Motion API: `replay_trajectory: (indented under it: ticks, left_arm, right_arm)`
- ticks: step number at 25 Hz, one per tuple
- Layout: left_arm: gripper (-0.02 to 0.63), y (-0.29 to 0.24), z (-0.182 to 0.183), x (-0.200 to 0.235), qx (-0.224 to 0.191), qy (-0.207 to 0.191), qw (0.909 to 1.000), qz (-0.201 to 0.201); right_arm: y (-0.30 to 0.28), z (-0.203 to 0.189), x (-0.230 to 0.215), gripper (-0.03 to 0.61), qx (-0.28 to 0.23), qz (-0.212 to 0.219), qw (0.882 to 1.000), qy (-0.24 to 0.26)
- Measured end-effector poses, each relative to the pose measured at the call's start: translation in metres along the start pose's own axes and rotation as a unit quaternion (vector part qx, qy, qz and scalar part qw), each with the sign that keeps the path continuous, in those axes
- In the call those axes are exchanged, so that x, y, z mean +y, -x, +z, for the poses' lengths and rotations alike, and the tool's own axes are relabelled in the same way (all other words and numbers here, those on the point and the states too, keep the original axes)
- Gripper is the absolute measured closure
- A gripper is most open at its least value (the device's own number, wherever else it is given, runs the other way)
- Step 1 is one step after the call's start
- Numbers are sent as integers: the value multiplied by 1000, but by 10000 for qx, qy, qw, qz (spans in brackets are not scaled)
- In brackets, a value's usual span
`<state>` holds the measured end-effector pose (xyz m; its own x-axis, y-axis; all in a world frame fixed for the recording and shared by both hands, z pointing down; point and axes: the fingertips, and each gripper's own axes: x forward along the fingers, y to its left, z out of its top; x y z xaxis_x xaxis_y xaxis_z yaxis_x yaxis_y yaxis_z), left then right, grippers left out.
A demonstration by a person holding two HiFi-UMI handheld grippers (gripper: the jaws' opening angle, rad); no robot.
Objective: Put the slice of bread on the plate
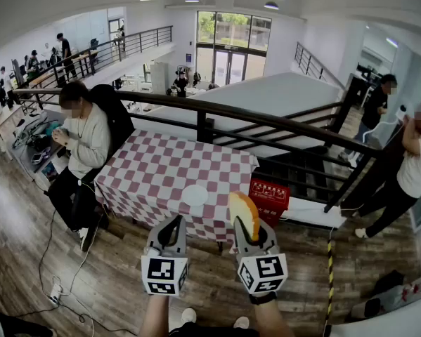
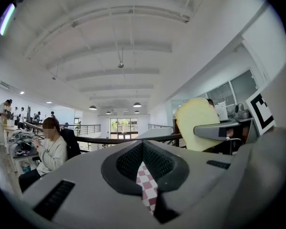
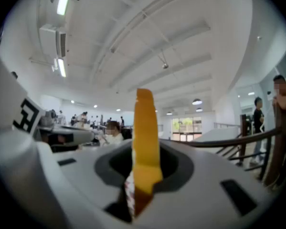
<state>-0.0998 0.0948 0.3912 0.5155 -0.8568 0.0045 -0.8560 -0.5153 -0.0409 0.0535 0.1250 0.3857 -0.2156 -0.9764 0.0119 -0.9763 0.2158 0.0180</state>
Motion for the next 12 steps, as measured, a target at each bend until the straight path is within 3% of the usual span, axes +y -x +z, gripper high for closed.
replay_trajectory:
  ticks: [3,7,12]
  left_arm:
    - [597,8,-6,22,223,-71,9997,-118]
    - [597,18,-10,59,201,-174,9996,-28]
    - [597,20,-32,81,348,166,9992,73]
  right_arm:
    - [-15,-2,24,476,-52,-41,9999,-127]
    - [-39,-12,64,476,-36,95,9996,-277]
    - [-55,-39,104,476,219,441,9986,-217]
